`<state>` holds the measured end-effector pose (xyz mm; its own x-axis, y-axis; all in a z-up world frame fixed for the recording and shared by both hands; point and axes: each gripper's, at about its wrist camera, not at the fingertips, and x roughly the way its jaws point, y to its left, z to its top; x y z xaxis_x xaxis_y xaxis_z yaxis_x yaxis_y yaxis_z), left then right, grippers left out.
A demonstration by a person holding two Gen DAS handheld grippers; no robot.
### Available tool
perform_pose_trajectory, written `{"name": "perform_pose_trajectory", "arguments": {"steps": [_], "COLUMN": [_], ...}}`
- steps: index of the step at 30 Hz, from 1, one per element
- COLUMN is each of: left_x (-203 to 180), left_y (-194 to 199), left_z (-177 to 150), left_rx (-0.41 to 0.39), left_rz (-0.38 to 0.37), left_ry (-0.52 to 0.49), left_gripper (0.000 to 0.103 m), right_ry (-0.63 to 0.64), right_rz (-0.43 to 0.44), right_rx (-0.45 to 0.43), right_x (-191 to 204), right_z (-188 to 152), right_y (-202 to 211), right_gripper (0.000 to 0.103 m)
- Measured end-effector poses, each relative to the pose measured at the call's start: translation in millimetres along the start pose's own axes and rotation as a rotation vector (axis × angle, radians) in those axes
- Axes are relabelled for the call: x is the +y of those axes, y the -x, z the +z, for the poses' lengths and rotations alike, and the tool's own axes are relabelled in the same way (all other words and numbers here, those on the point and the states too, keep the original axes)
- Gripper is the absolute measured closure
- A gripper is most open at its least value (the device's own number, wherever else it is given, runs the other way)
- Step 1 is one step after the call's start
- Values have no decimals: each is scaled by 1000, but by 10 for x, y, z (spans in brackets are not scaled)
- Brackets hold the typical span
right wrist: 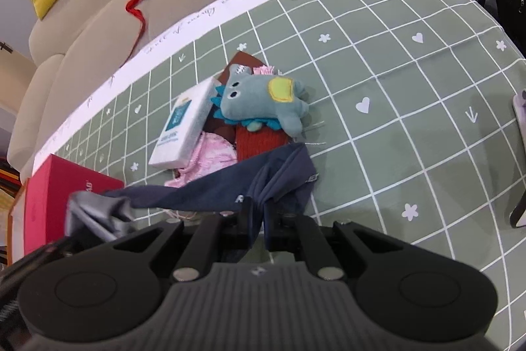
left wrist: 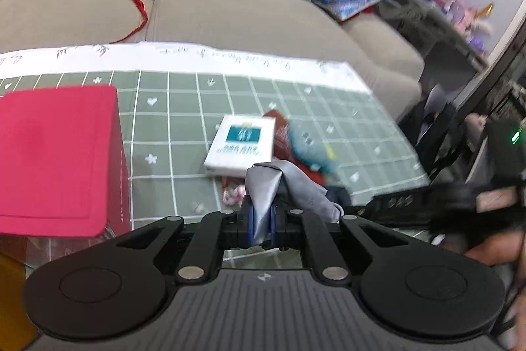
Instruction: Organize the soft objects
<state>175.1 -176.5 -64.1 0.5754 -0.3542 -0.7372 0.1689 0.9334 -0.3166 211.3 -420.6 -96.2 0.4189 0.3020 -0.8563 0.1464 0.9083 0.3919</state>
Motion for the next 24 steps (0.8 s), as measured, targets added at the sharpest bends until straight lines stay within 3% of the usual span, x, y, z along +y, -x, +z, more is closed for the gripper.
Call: {"name": "perform_pose_trajectory", "arguments": {"steps": [8,12,16,21,24], "left_x": [-72,-2,114,208,266], "left_y": [285,163,0,-140,-156], "left_z": [167,155,110,86,80], "left_rx": [-50,29,51,92,84], "left_rz": [-65,-51,28,8,-41], "left_ry": [34,70,106,136,158], "left_gripper": [91,90,92,91,79], "right_ry": [15,19,22,23,19], "right_rz": [5,-18,-15,-13,-12], "right_rx": [-44,-56,-55,-55,-52], "right_x": [39,40,42,35,25], "right_z": [4,-5,-9,-9,-8], "right_y": [179,212,207,193,182], "right_gripper": [99,99,99,99,98]}}
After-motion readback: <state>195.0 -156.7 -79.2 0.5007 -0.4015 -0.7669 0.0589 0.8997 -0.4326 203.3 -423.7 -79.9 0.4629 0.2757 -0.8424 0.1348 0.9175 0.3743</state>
